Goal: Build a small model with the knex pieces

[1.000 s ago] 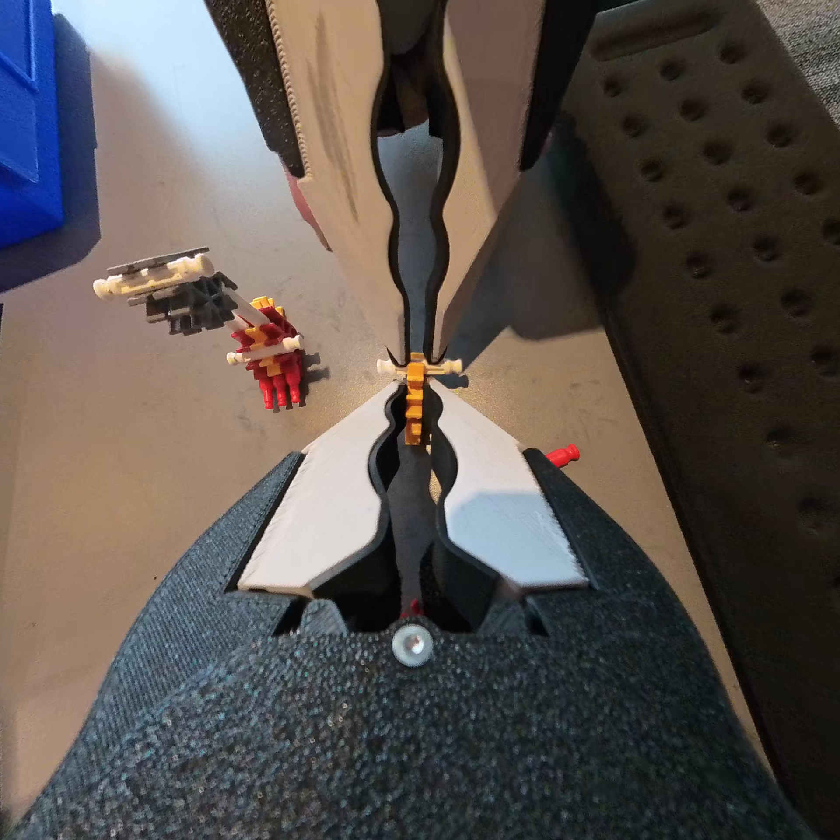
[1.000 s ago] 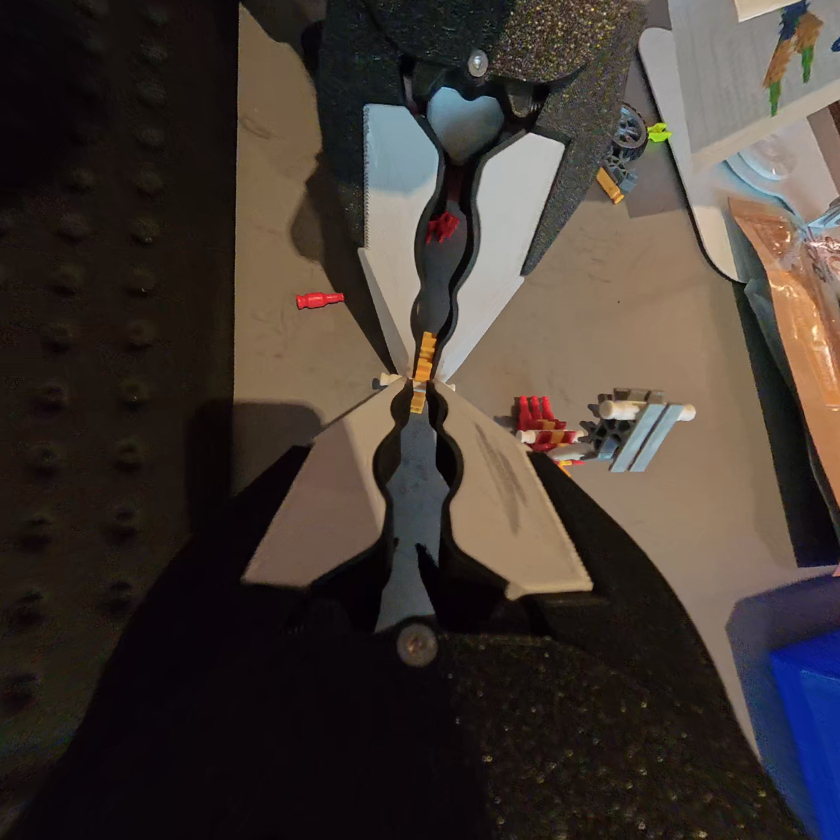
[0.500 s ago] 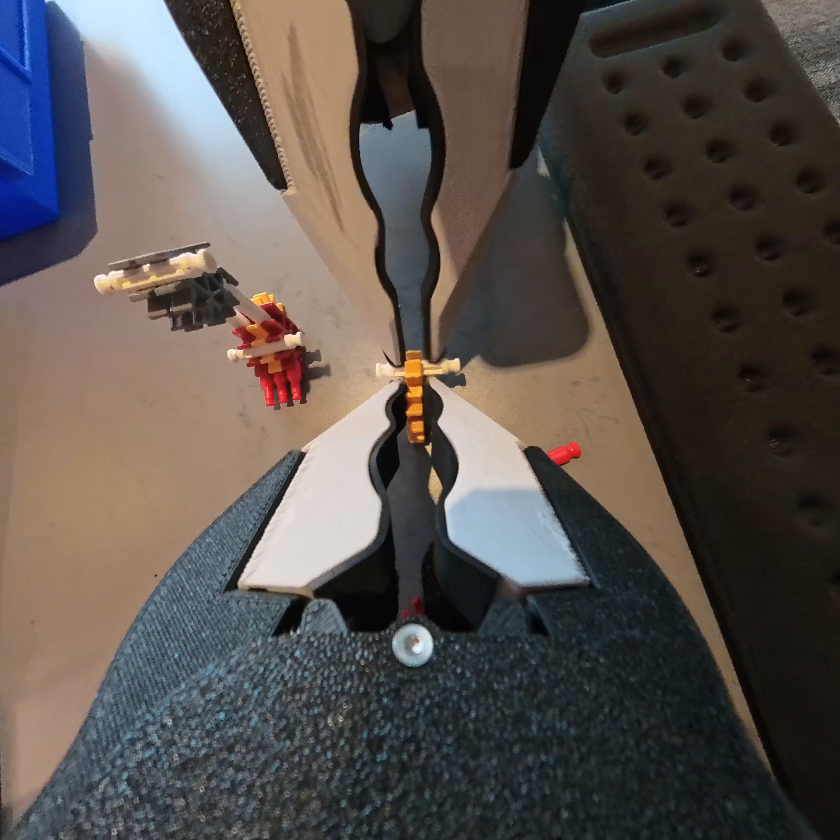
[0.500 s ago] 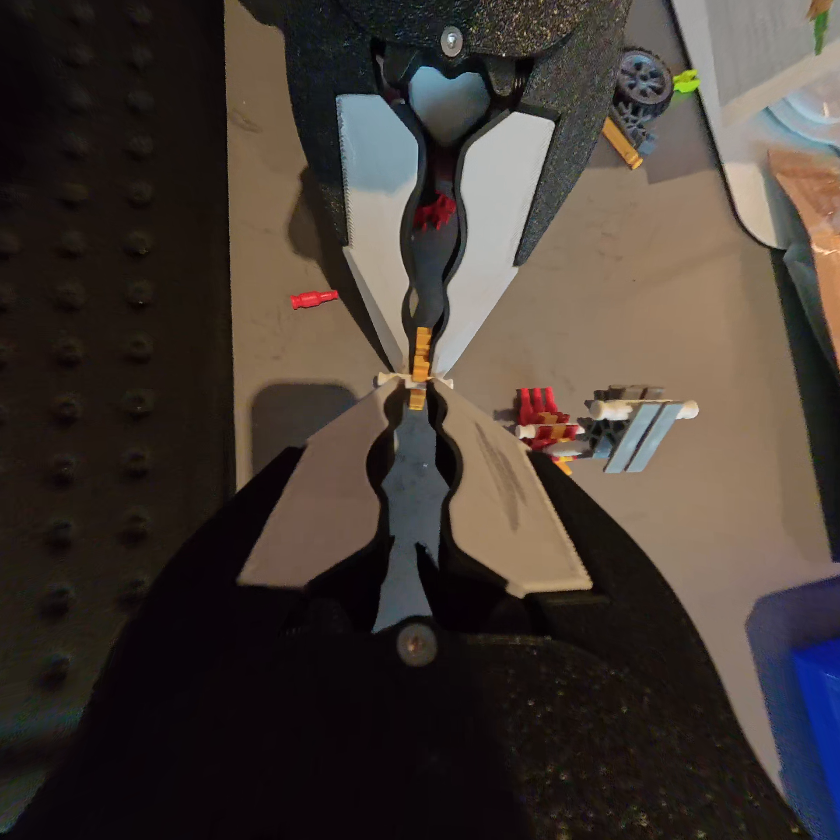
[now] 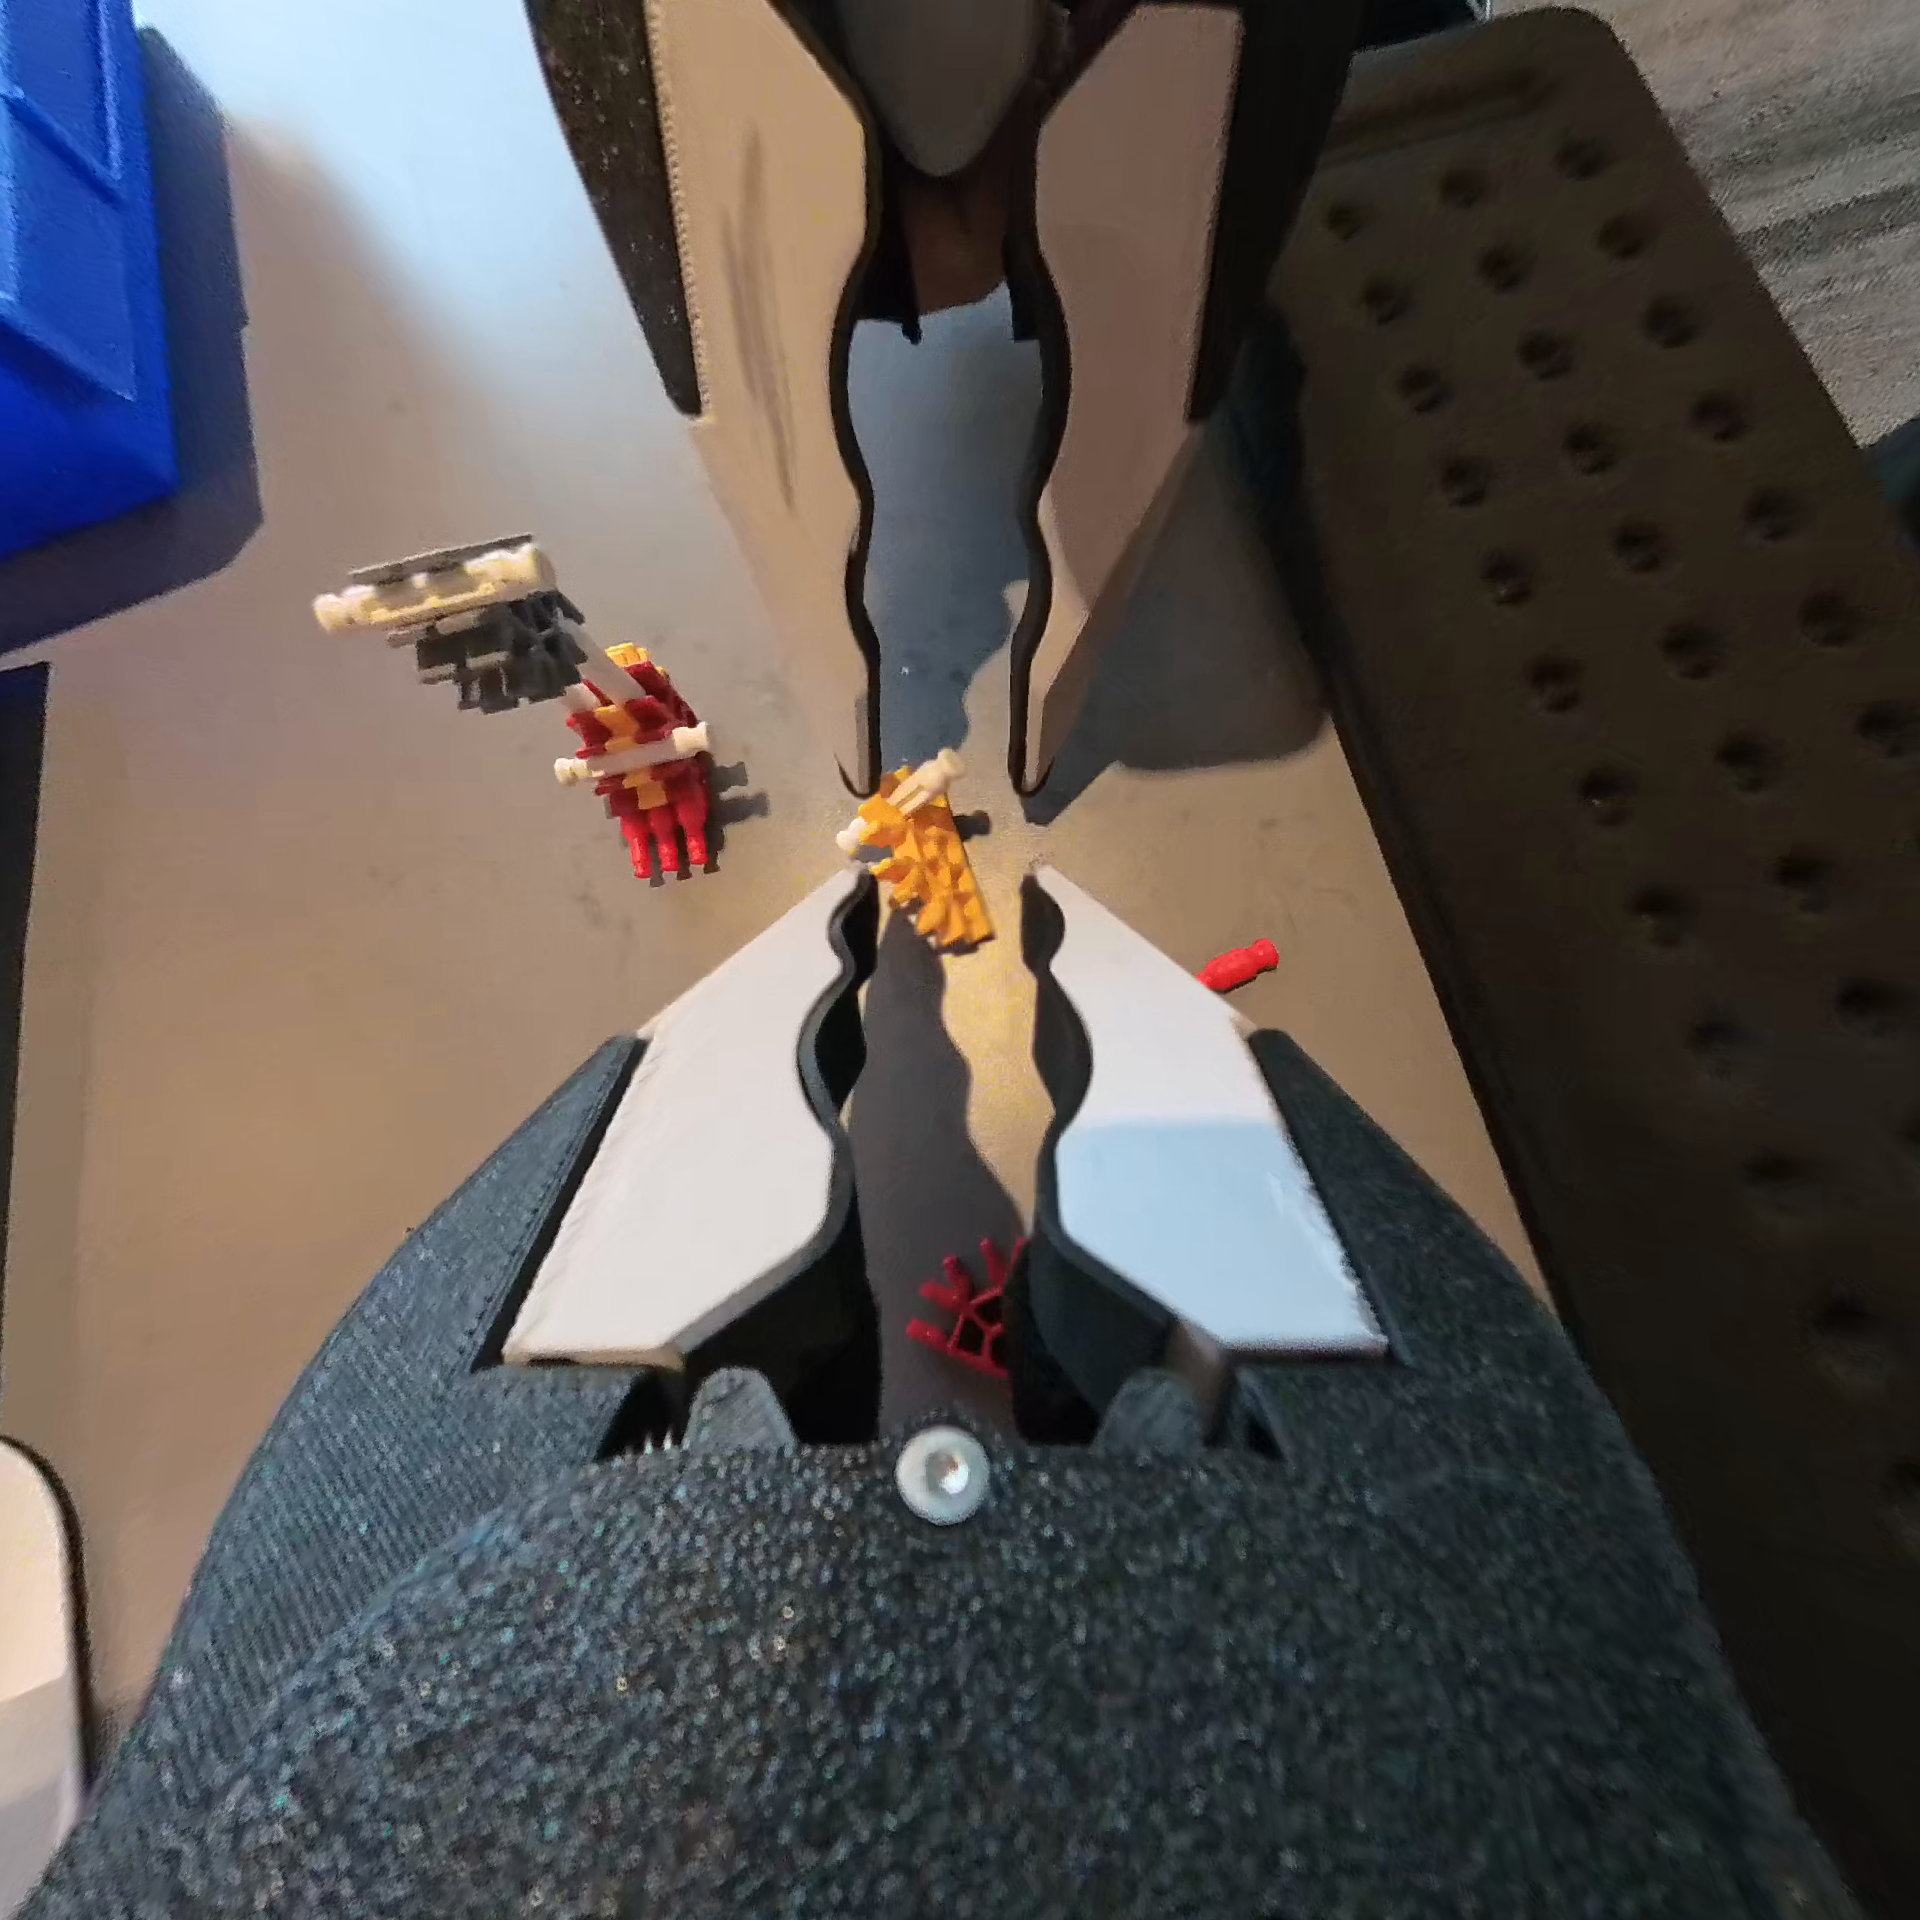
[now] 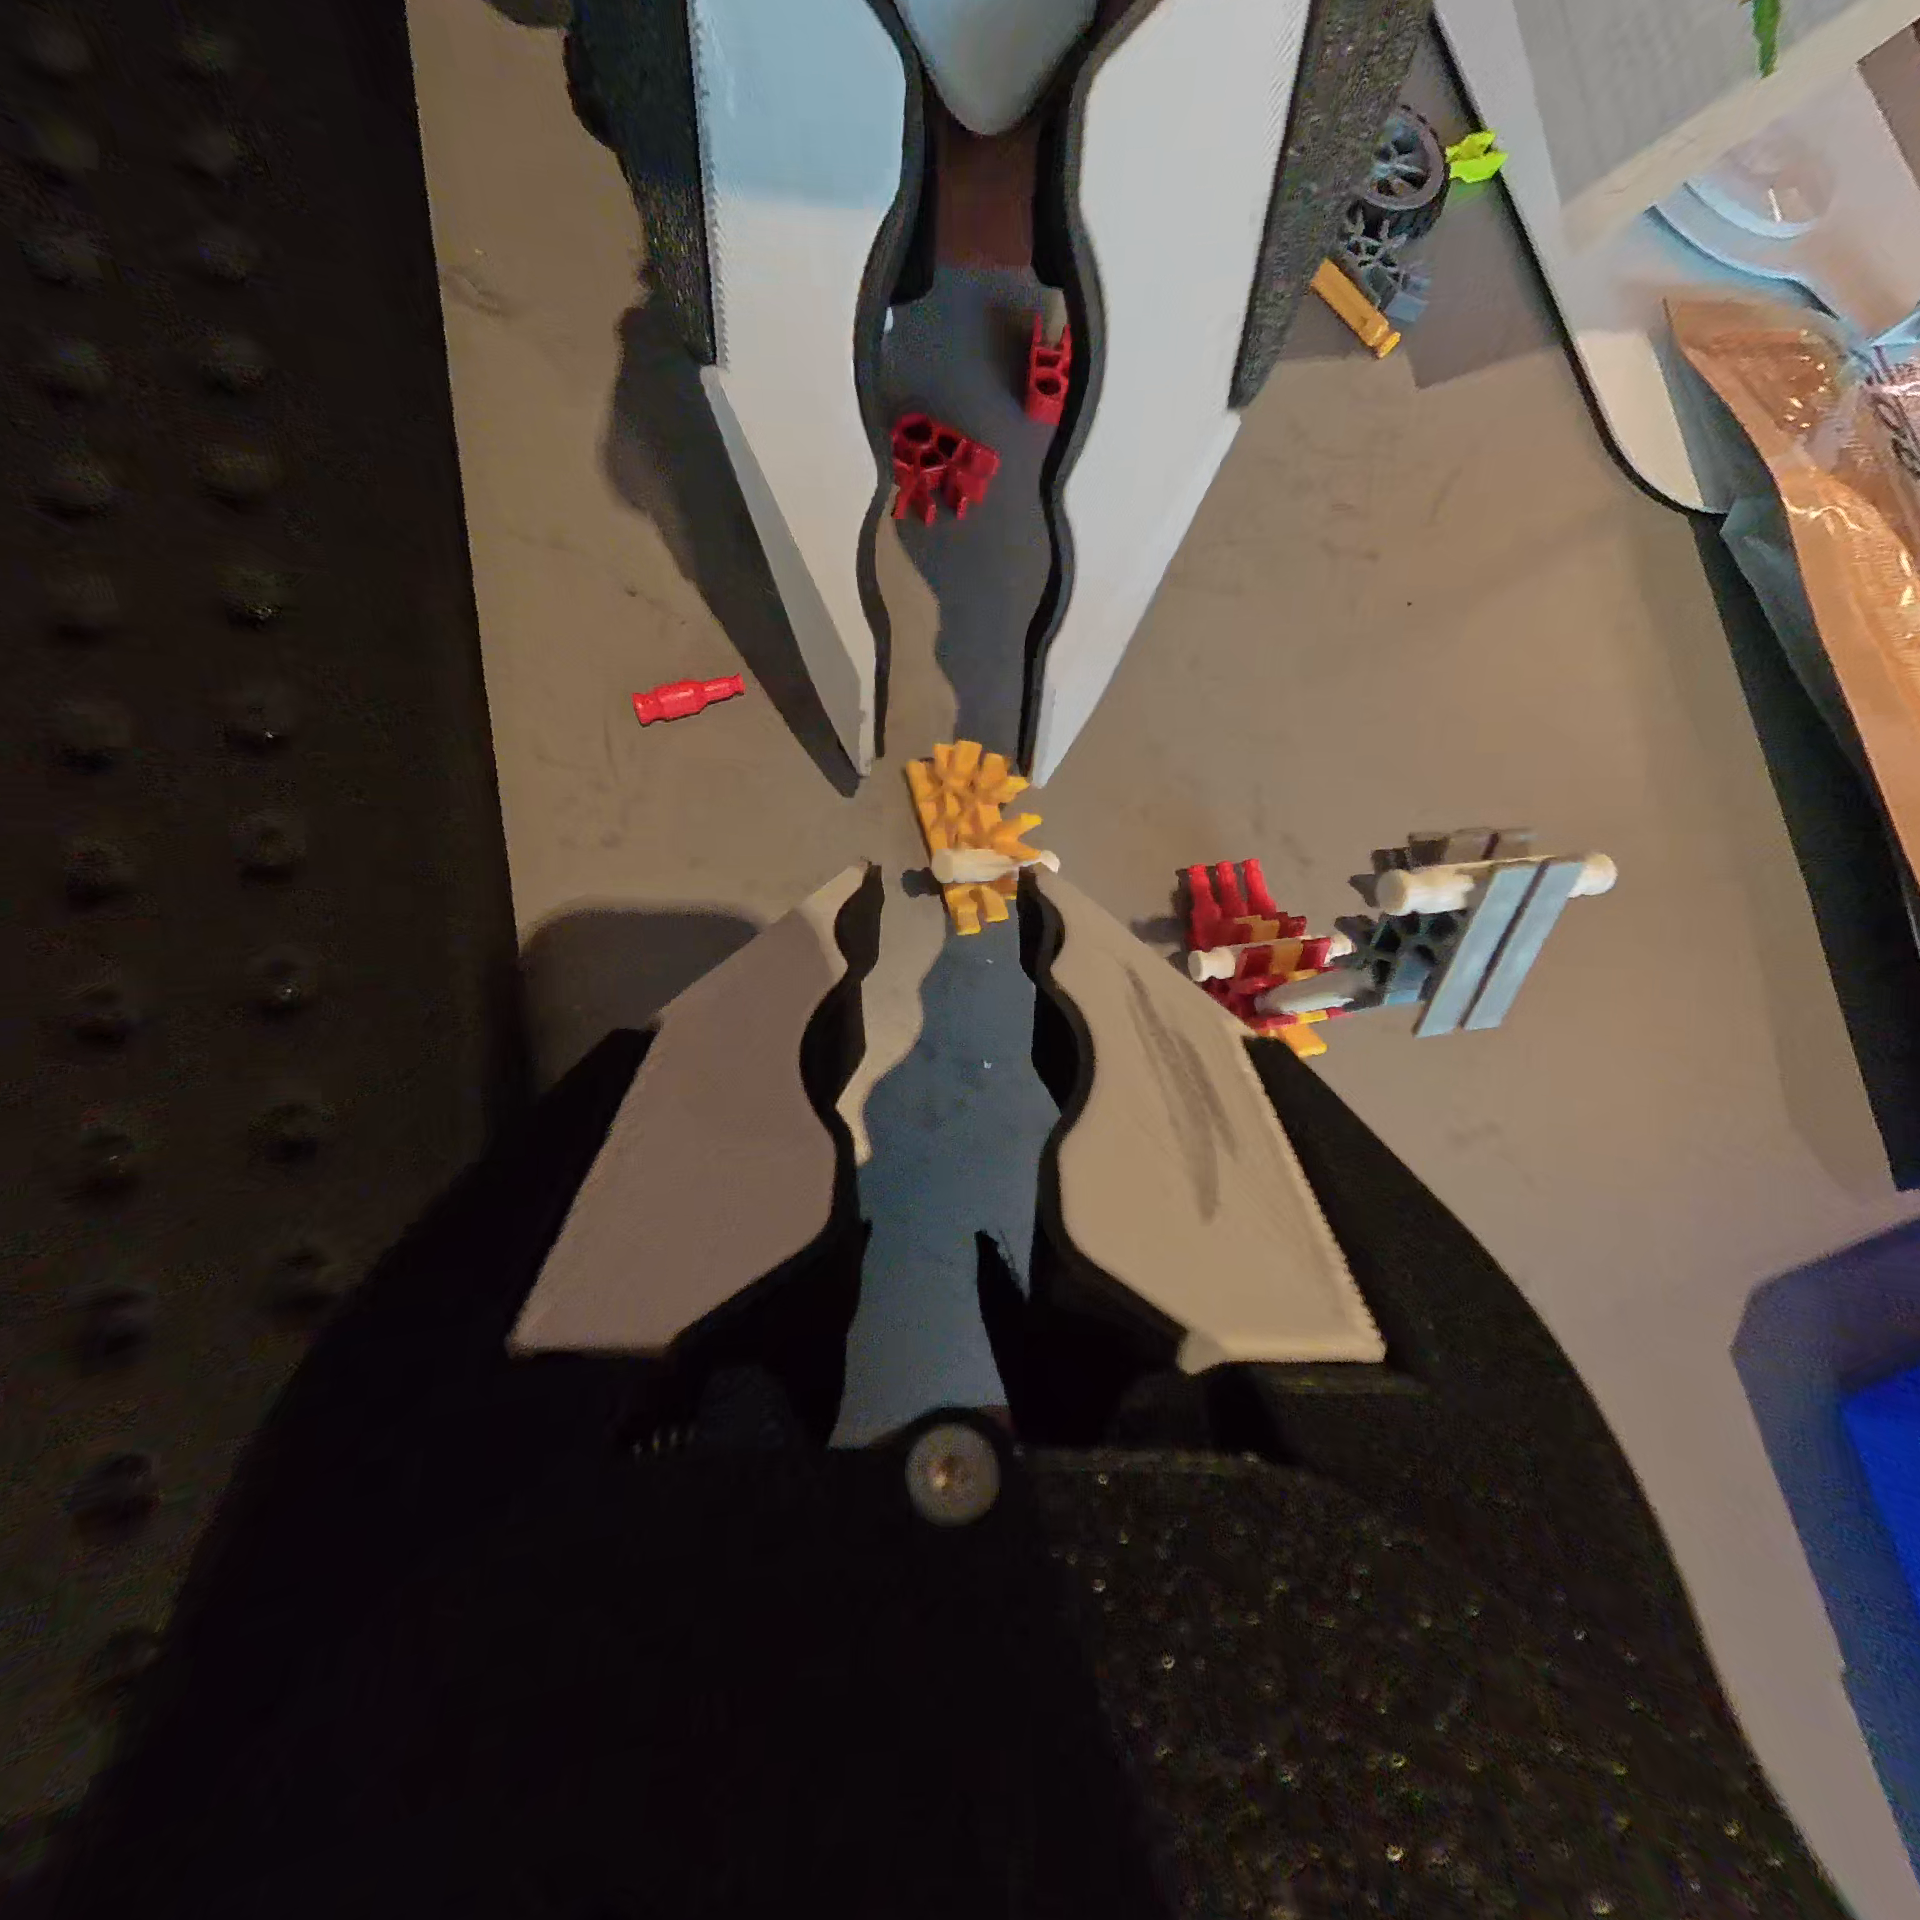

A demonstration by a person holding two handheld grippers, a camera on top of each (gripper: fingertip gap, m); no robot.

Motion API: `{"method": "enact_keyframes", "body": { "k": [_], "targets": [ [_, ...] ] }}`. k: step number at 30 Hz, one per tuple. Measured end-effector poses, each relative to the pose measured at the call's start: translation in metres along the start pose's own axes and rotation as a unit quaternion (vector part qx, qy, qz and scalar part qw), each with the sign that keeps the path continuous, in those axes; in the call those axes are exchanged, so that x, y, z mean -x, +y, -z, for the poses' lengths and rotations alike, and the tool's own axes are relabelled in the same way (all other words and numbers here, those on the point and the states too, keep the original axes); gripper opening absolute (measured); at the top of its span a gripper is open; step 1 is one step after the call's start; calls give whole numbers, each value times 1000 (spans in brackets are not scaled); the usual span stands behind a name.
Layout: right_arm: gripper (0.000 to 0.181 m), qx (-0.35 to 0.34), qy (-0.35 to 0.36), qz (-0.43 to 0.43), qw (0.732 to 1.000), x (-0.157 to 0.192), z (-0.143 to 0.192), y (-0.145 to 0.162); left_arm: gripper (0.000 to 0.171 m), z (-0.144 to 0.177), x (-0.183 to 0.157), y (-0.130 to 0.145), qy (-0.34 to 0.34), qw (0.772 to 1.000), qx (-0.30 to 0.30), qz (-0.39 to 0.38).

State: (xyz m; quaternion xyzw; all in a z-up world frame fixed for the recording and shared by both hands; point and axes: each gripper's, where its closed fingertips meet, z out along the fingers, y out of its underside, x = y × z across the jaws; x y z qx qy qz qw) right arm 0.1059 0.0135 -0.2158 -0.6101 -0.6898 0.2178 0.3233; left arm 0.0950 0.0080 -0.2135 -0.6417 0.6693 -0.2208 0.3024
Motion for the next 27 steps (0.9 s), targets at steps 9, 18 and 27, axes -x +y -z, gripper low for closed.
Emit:
{"method": "enact_keyframes", "body": {
  "k": [9,18,27],
  "targets": [
    [25,12,11,2,1000,5,-1,5,30,4,-1,11,-25,999,35,-4],
    [27,-26,46,-23,998,-3,21,-2,33,98,15,61,-120,987,95,54],
    [26,-43,77,-36,995,-5,18,-7,36,76,22,86,-136,980,124,81]
  ]
}}
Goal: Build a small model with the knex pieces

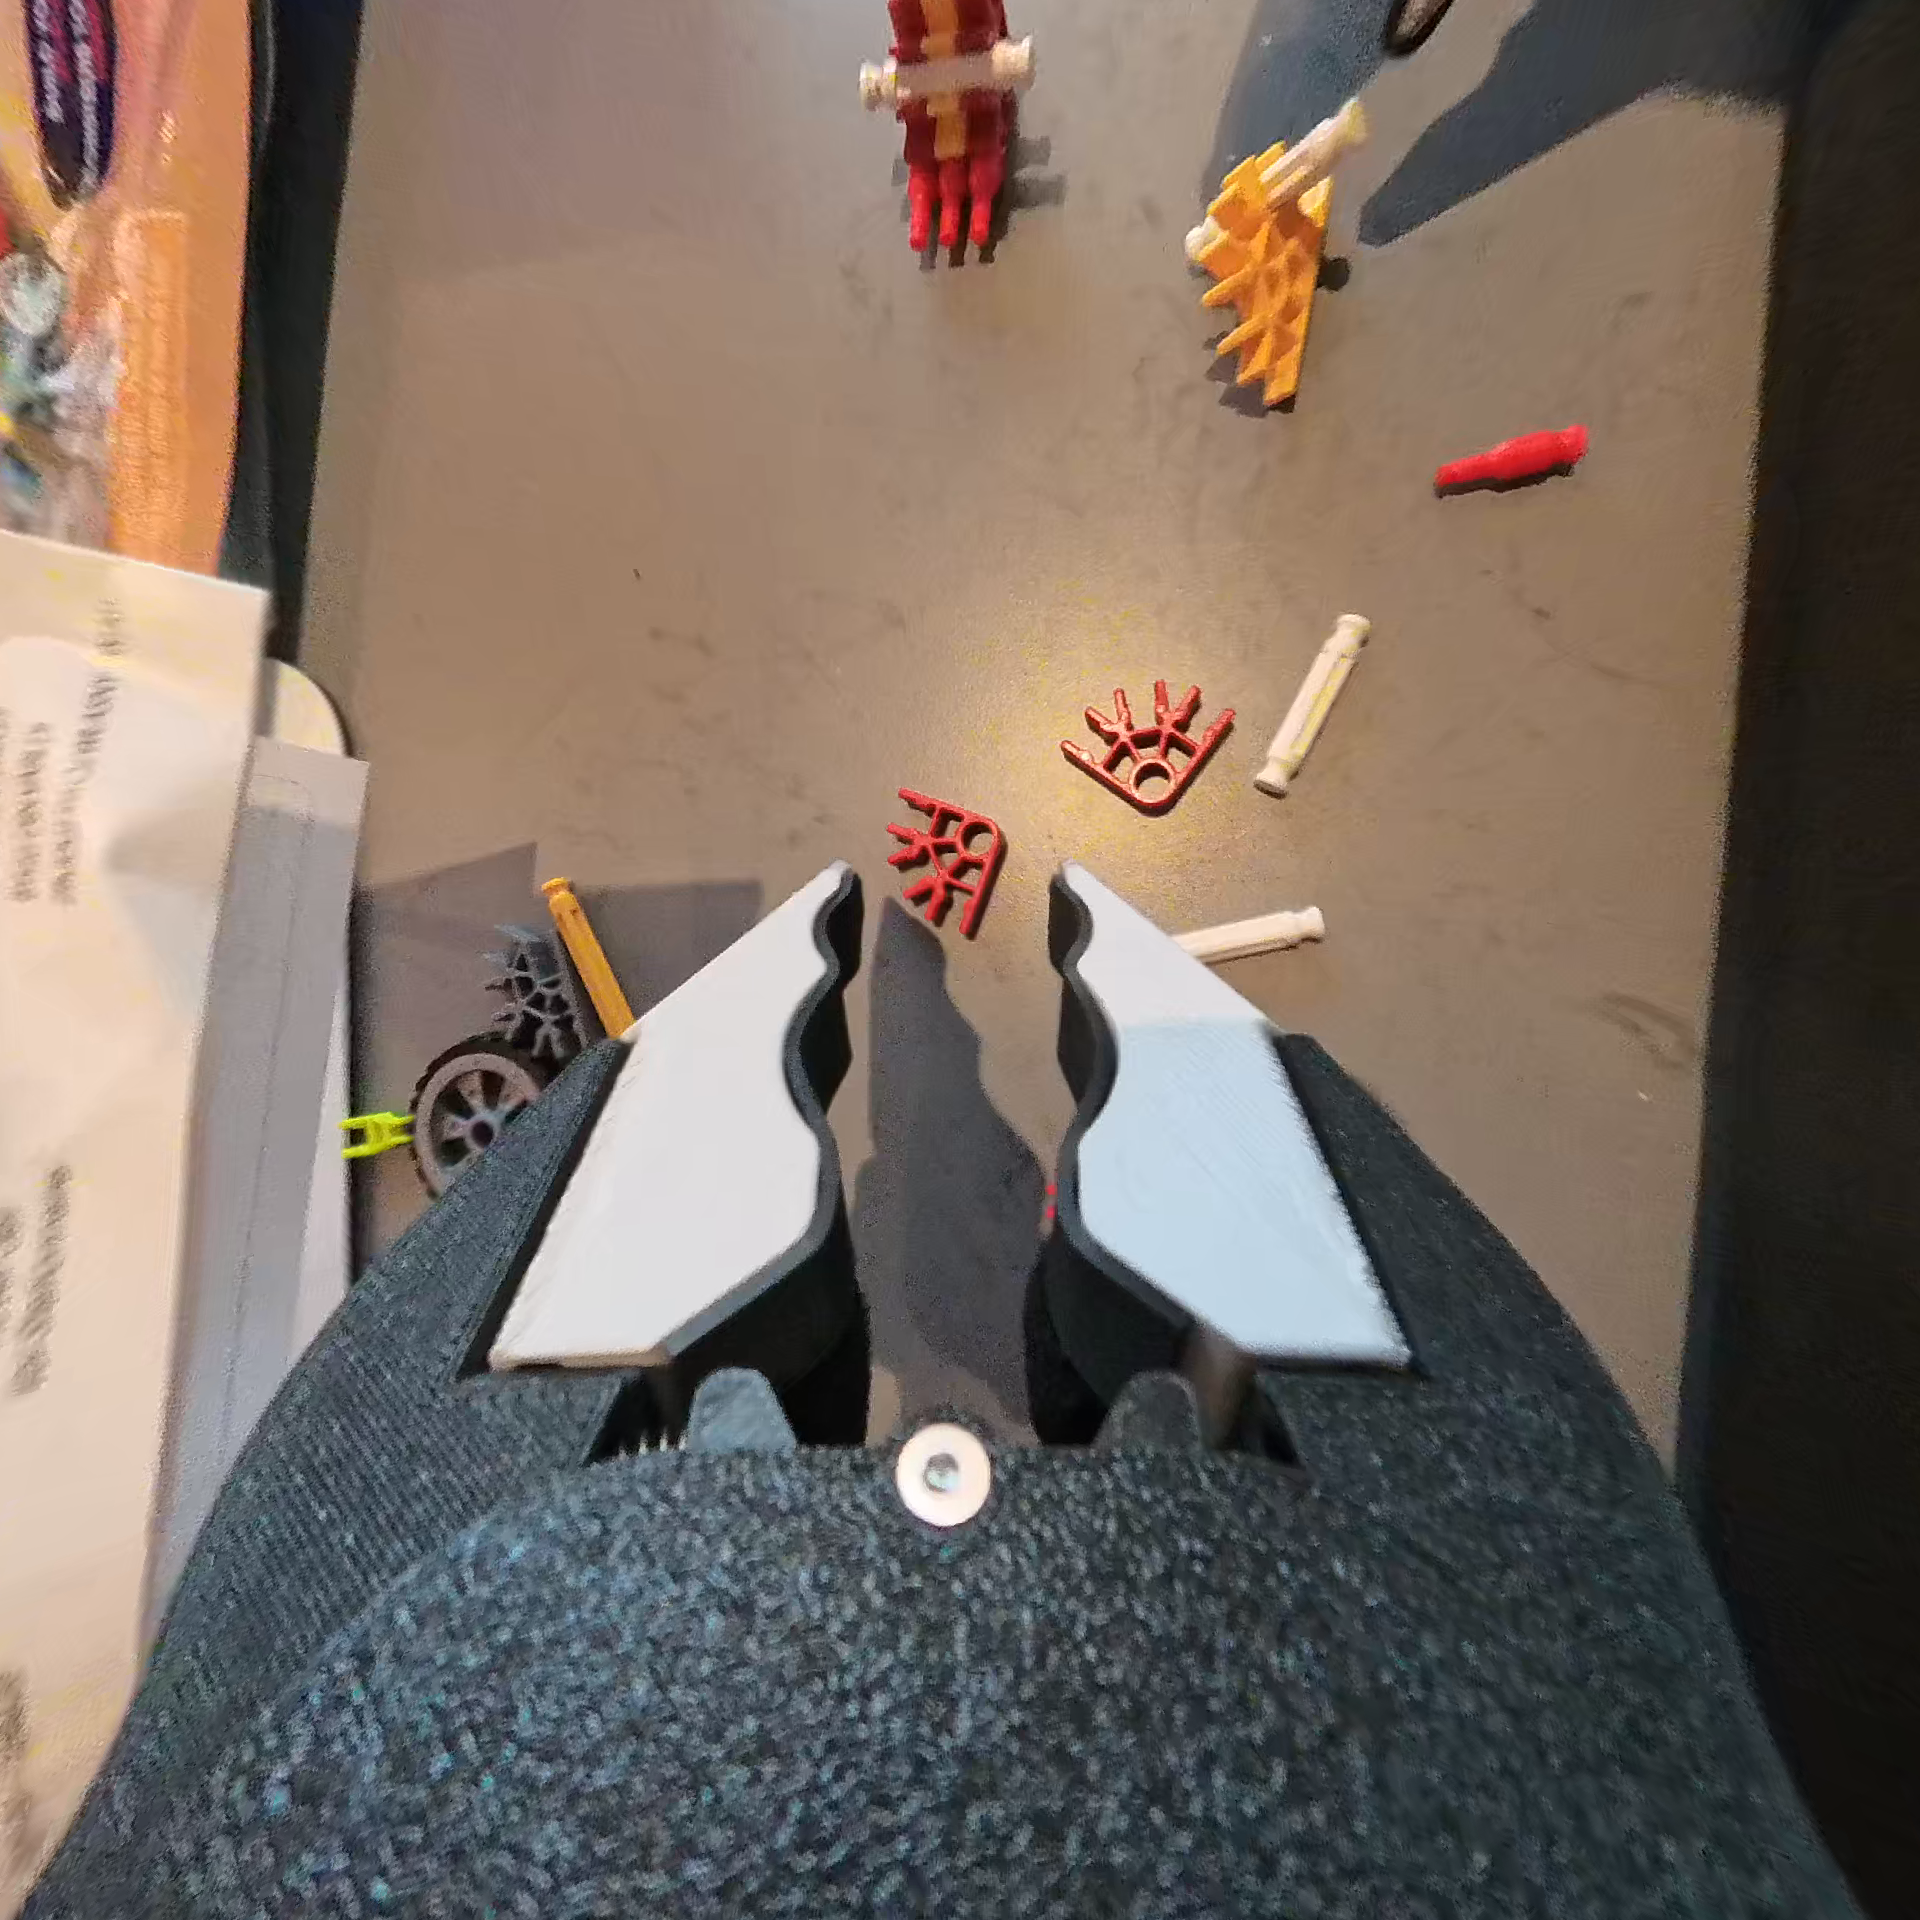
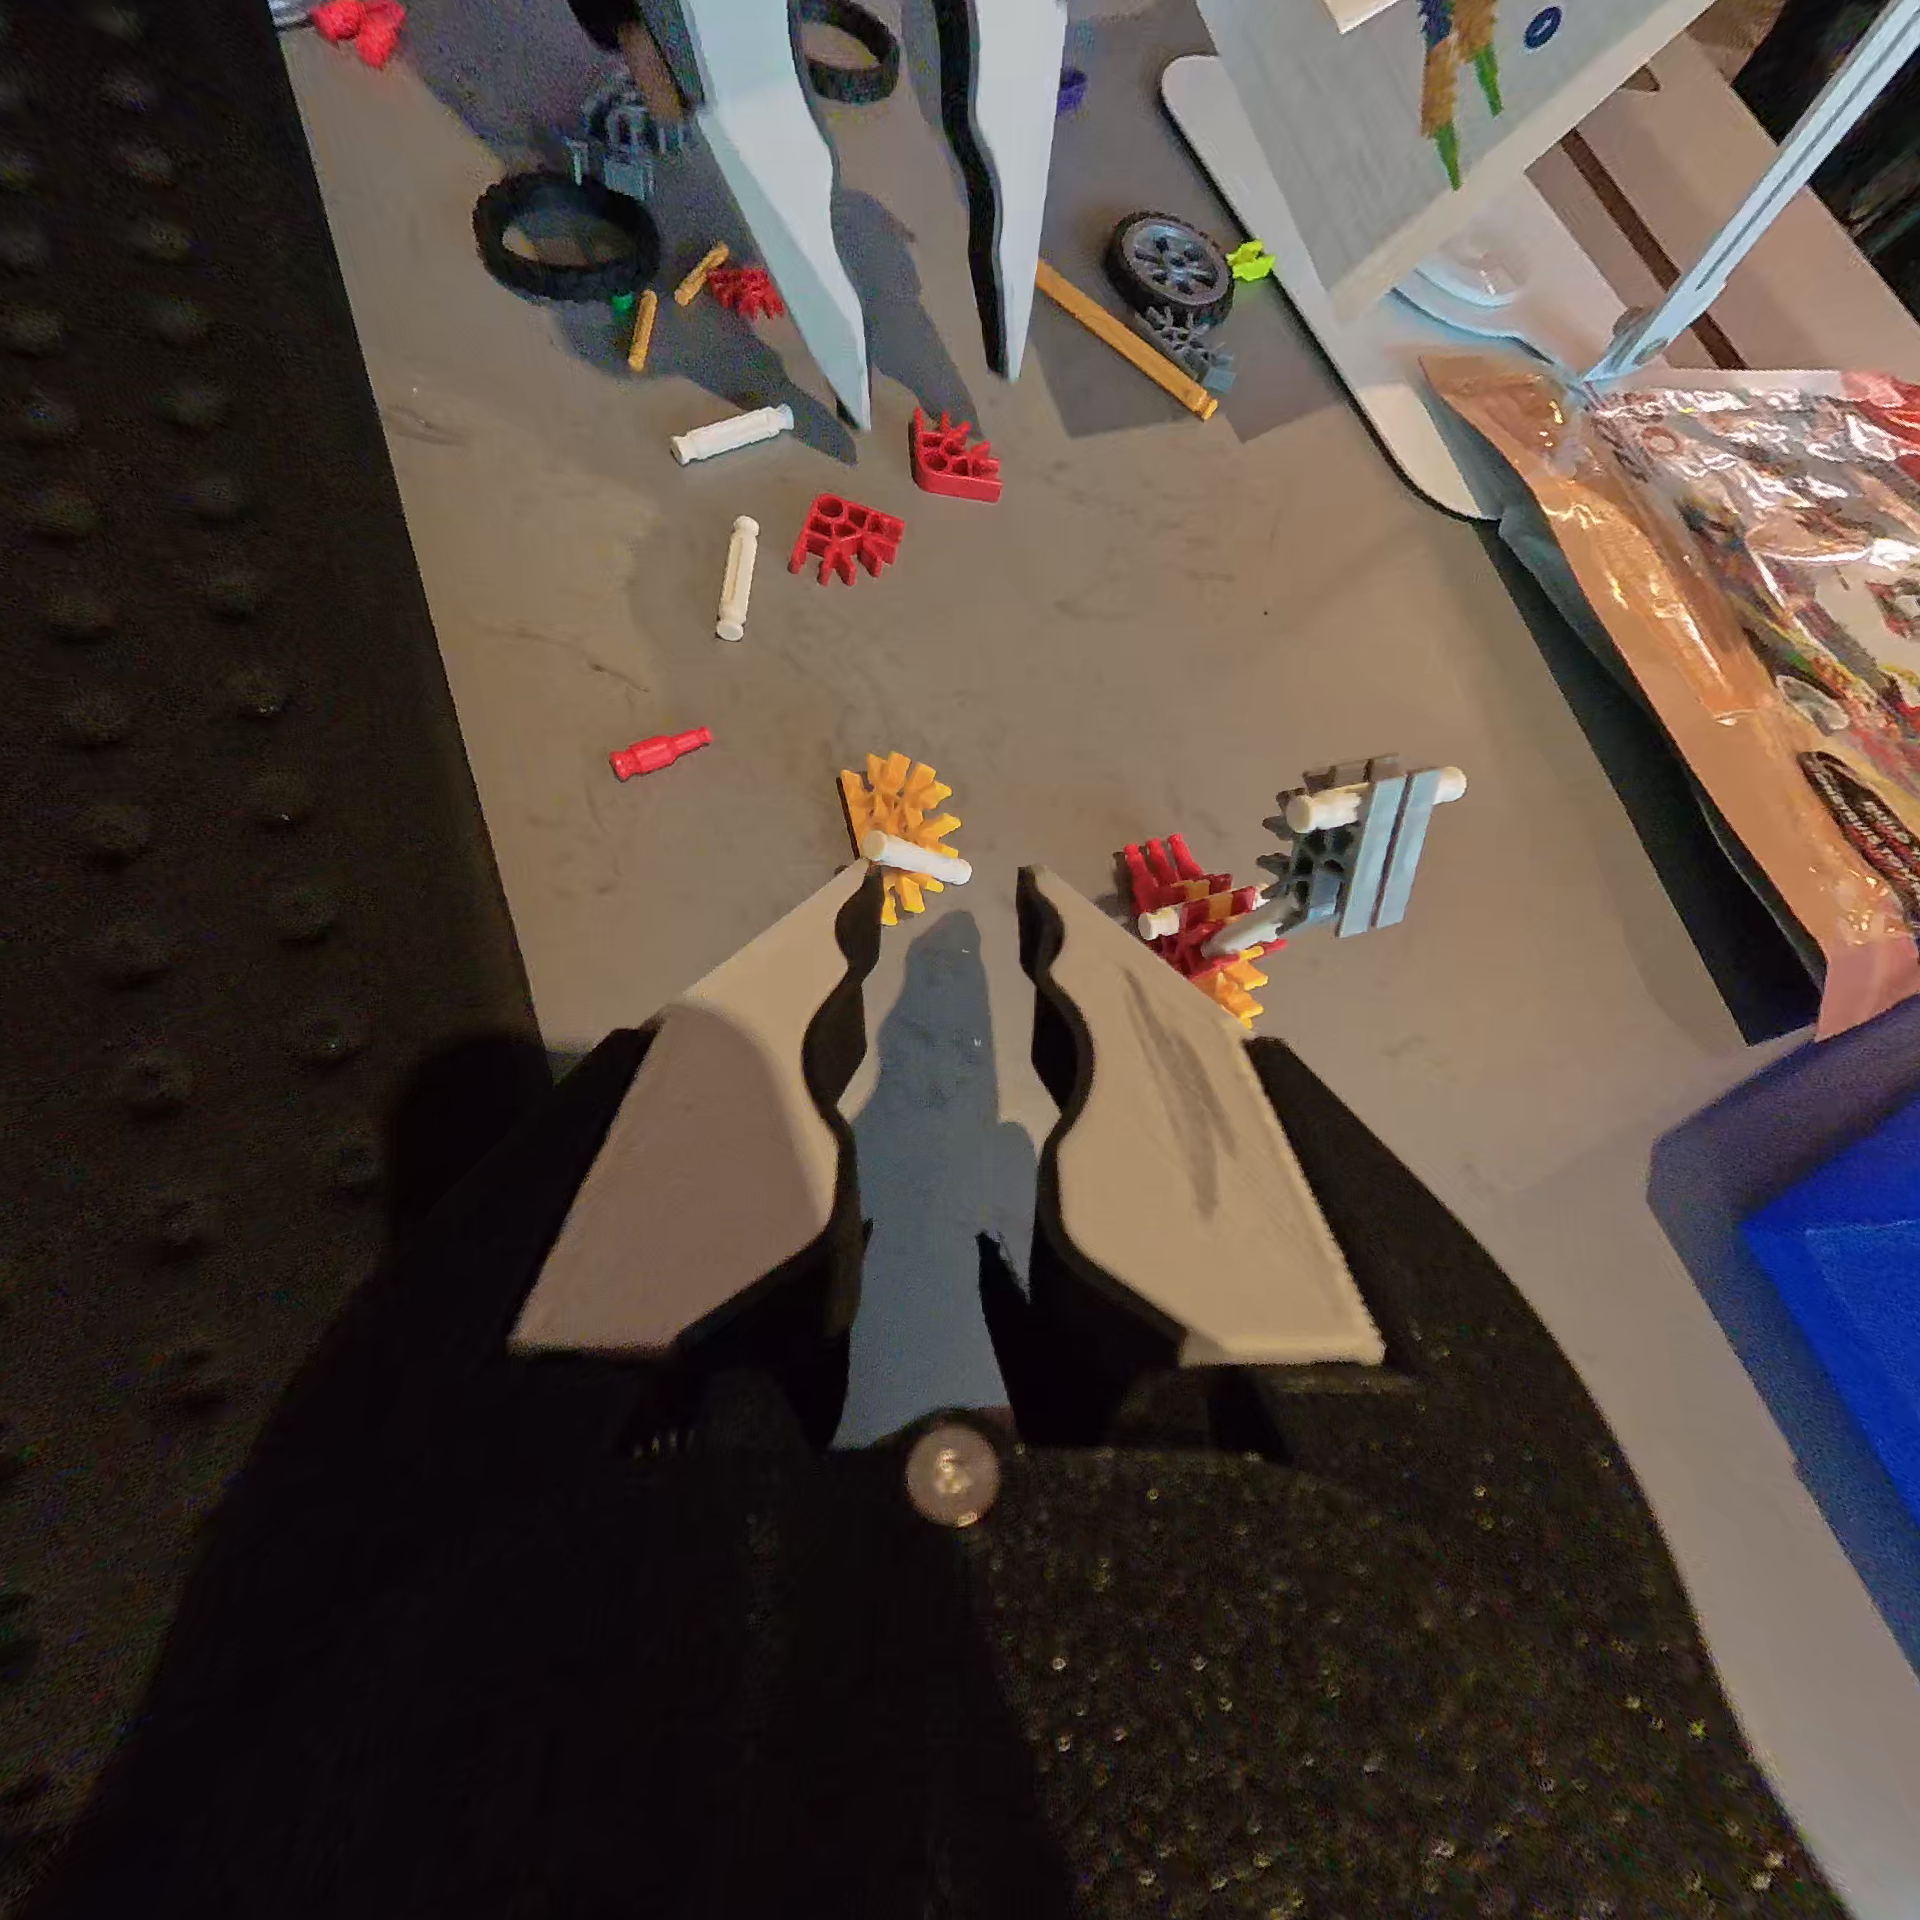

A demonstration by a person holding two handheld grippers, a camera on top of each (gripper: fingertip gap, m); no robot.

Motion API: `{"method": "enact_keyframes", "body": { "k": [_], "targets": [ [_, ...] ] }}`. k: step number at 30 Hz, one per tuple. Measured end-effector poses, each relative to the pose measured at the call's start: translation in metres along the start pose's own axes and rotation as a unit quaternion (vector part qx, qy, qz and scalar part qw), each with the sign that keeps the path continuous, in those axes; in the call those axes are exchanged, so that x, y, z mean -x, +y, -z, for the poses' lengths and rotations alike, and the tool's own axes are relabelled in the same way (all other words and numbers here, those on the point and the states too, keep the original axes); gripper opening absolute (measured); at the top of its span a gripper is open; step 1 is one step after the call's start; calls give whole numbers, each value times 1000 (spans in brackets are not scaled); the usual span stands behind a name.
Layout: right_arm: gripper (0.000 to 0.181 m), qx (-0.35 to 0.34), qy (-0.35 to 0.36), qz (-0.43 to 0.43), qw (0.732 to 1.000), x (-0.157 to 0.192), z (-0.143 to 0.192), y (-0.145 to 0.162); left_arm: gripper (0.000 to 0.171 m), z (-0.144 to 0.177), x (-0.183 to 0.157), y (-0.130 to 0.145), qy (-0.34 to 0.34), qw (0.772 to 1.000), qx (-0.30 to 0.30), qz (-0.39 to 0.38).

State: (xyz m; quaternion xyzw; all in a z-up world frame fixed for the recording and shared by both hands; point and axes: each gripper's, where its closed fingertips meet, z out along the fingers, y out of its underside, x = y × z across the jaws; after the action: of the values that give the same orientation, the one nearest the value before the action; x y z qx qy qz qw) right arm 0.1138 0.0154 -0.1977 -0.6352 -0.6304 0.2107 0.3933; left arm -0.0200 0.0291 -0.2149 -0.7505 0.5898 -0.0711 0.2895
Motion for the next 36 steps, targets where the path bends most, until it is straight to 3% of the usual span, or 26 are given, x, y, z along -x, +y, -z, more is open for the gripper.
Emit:
{"method": "enact_keyframes", "body": {
  "k": [2,5,8,12,19,24,26,30,36],
  "targets": [
    [25,-4,6,-5,1000,0,3,-1,37,-8,5,4,-7,1000,14,7],
    [25,-6,14,-10,1000,-2,8,2,20,-14,2,0,11,999,-1,30],
    [24,-7,18,-15,1000,-3,11,5,20,-16,3,-3,8,999,-14,43],
    [23,-15,21,-25,999,-5,14,3,4,-15,-1,-12,4,999,-32,14],
    [23,-19,25,-26,999,-5,19,0,0,-18,-7,-16,-7,999,-24,-30],
    [23,-21,25,-29,999,-5,20,0,0,-15,-4,-20,-18,998,-43,-33],
    [23,-23,25,-30,999,-5,19,0,21,-13,2,-19,-27,999,-39,-16],
    [23,-26,22,-31,999,-4,15,-2,37,-18,0,-14,-8,1000,-23,6],
    [23,-30,21,-38,999,-5,13,-2,15,-22,-1,-17,-9,999,-30,-8]
  ]
}}
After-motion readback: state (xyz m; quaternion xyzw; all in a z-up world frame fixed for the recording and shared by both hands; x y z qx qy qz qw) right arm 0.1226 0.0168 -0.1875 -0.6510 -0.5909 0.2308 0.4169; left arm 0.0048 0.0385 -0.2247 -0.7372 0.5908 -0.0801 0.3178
